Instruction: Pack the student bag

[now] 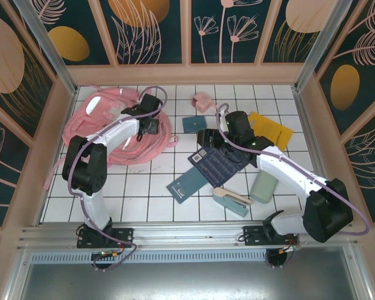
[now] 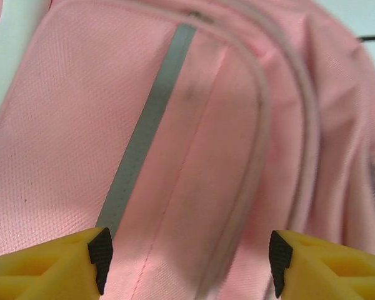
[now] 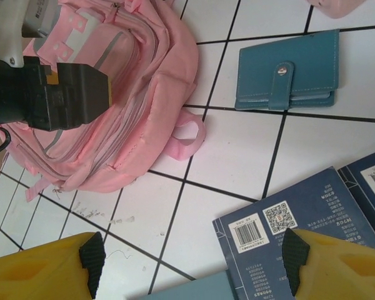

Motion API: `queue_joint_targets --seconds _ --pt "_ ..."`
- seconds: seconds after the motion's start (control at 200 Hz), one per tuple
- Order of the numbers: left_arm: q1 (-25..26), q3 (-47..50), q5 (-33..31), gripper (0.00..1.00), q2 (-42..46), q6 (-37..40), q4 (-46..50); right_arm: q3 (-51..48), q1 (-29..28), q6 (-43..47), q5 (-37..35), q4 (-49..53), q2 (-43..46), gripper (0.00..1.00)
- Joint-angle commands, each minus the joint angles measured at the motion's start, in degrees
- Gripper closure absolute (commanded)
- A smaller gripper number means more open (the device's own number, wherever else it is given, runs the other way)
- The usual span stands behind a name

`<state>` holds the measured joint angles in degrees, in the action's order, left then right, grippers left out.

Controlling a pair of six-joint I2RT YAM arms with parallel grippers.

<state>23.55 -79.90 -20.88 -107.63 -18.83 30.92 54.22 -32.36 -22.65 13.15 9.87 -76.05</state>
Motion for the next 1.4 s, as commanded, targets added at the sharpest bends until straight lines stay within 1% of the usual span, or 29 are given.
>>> queue_joint_targets --seconds 0.0,0.085,0.185,0.28,0.3,0.355,0.41,0.495,0.586,0.636,0.681,0.726,0.816,0.871,0.981,1.041,1.066,1.096,1.166,1.396 --pt "-0.2 2.1 -1.8 0.32 0.6 1.1 1.5 -0.9 -0.6 0.9 2.2 -1.5 -1.4 0.23" --pt "-0.2 2.1 0.1 0.33 -0.5 1.2 1.4 -0.8 -0.5 1.3 2.5 -1.7 -2.1 0.23" --pt "-0.2 1.9 0.5 0.32 -1.7 1.6 1.3 -0.6 -0.5 2.0 2.8 -1.5 -2.7 0.23" --pt "-0.2 1.5 -1.3 0.33 -3.1 2.1 1.3 -0.9 -0.6 2.2 3.2 -1.6 -3.0 0.23" --pt "-0.2 1.4 -1.8 0.33 -3.4 2.2 1.3 -1.1 -0.6 2.3 3.5 -1.7 -3.0 0.24" --pt "-0.2 0.9 -3.3 0.36 -4.4 2.6 1.5 -1.3 -0.6 2.3 4.3 -2.0 -3.1 0.25" --pt "-0.5 0.7 -4.6 0.42 -5.3 2.7 1.6 -1.4 -0.6 2.3 4.6 -2.1 -3.2 0.26" --pt "-1.2 0.3 -6.0 0.53 -5.9 3.1 1.5 -1.6 -0.7 2.3 4.9 -2.3 -3.1 0.28" --pt "-2.2 -0.4 -5.7 0.74 -6.4 3.9 1.6 -1.6 -1.2 2.6 5.5 -2.3 -3.0 0.30" --pt "-2.5 -1.1 -3.4 0.85 -6.5 4.5 1.8 -1.6 -1.4 2.8 5.5 -2.5 -2.9 0.32" --pt "-2.7 -2.1 -0.9 0.91 -6.6 4.6 2.3 -1.7 -1.7 2.8 5.4 -2.6 -2.8 0.32" --pt "-2.7 -3.1 1.5 1.00 -6.4 4.8 2.8 -1.8 -2.0 2.6 5.4 -3.1 -2.9 0.33" --pt "-2.7 -5.4 4.7 1.00 -4.7 4.5 3.7 -1.5 -2.7 2.1 4.8 -3.3 -3.9 0.34" --pt "-3.0 -7.3 7.2 1.00 -3.6 4.3 4.6 -0.6 -3.5 1.3 3.8 -3.0 -5.0 0.31" --pt "-4.8 -11.2 14.1 1.00 -1.7 1.8 6.2 0.7 -4.9 -0.1 2.4 -3.5 -6.8 0.30" --pt "-6.0 -12.8 17.9 1.00 -0.7 -0.1 6.4 0.6 -5.0 -1.6 2.2 -5.0 -8.2 0.32" --pt "-6.5 -13.6 19.4 1.00 -0.4 -0.9 6.6 0.9 -4.9 -2.3 2.9 -5.4 -9.2 0.33" --pt "-7.0 -14.6 21.1 1.00 -0.2 -1.6 7.1 1.4 -5.0 -2.7 4.5 -5.9 -10.5 0.36" --pt "-7.7 -16.9 23.9 1.00 0.1 -2.8 8.1 3.3 -5.3 -3.6 8.3 -6.5 -13.3 0.40" --pt "-10.4 -20.8 29.8 1.00 2.5 -6.9 8.7 9.2 -7.9 -5.1 11.1 -7.3 -19.2 0.39"
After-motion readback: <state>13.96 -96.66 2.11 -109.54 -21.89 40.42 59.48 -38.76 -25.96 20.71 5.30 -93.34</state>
